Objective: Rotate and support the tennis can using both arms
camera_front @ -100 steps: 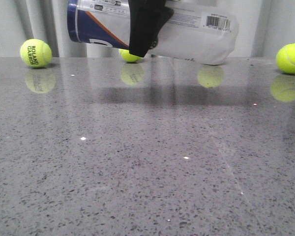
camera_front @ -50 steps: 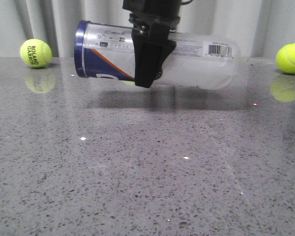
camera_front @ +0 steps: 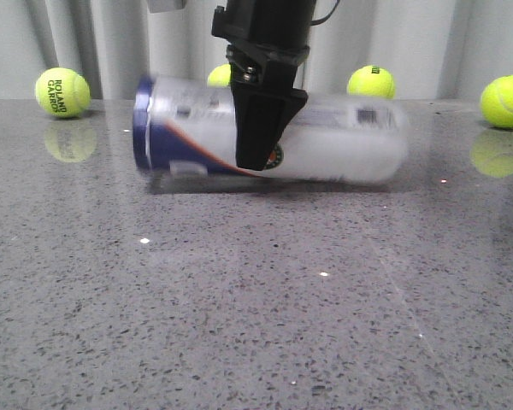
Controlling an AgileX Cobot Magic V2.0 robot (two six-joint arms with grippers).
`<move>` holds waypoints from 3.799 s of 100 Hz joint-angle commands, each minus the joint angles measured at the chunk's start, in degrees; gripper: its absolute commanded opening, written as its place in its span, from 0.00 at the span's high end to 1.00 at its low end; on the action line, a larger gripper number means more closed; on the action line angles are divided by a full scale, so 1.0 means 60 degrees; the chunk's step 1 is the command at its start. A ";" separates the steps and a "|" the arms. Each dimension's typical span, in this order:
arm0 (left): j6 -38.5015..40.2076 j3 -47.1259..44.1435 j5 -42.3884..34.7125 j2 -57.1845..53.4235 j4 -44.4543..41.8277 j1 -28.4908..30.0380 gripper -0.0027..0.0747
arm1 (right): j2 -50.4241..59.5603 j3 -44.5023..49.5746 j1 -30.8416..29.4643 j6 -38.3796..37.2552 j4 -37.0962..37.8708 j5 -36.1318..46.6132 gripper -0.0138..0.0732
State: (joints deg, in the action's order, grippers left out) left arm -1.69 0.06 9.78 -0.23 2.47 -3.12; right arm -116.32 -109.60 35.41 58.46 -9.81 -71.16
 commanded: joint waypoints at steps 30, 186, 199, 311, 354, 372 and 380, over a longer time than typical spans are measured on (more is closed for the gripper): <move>0.0087 -0.0424 -0.0731 -0.0316 0.0078 0.0003 0.99 | 0.0557 -0.0208 -0.0012 0.0125 -0.0043 -0.0762 0.08; 0.0087 -0.0424 -0.0731 -0.0316 0.0078 0.0003 0.99 | 0.4609 0.2180 -0.0417 -1.0749 0.3327 -0.0837 0.21; 0.0087 -0.0424 -0.0731 -0.0316 0.0078 0.0003 0.99 | 0.5218 0.3050 -0.0812 -1.0884 0.3327 -0.0828 0.44; 0.0087 -0.0424 -0.0731 -0.0316 0.0078 0.0003 0.99 | 1.2282 0.9240 -0.2215 -1.2048 0.3570 0.3925 0.79; 0.0087 -0.0424 -0.0731 -0.0316 0.0078 0.0003 0.99 | 1.5487 1.2917 -0.2215 -1.2048 0.3570 0.6580 0.79; 0.0087 -0.0424 -0.0731 -0.0316 0.0078 0.0003 0.99 | 1.6425 1.3922 -0.2215 -1.2048 0.3570 0.7440 0.79; 0.0087 -0.0424 -0.0749 -0.0316 0.0078 0.0003 0.99 | 1.6714 1.4307 -0.2215 -1.2048 0.3570 0.7788 0.79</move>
State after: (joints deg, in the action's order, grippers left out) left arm -1.69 0.06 9.78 -0.23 2.47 -3.12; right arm -17.18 -24.21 22.43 -13.75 10.22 -31.50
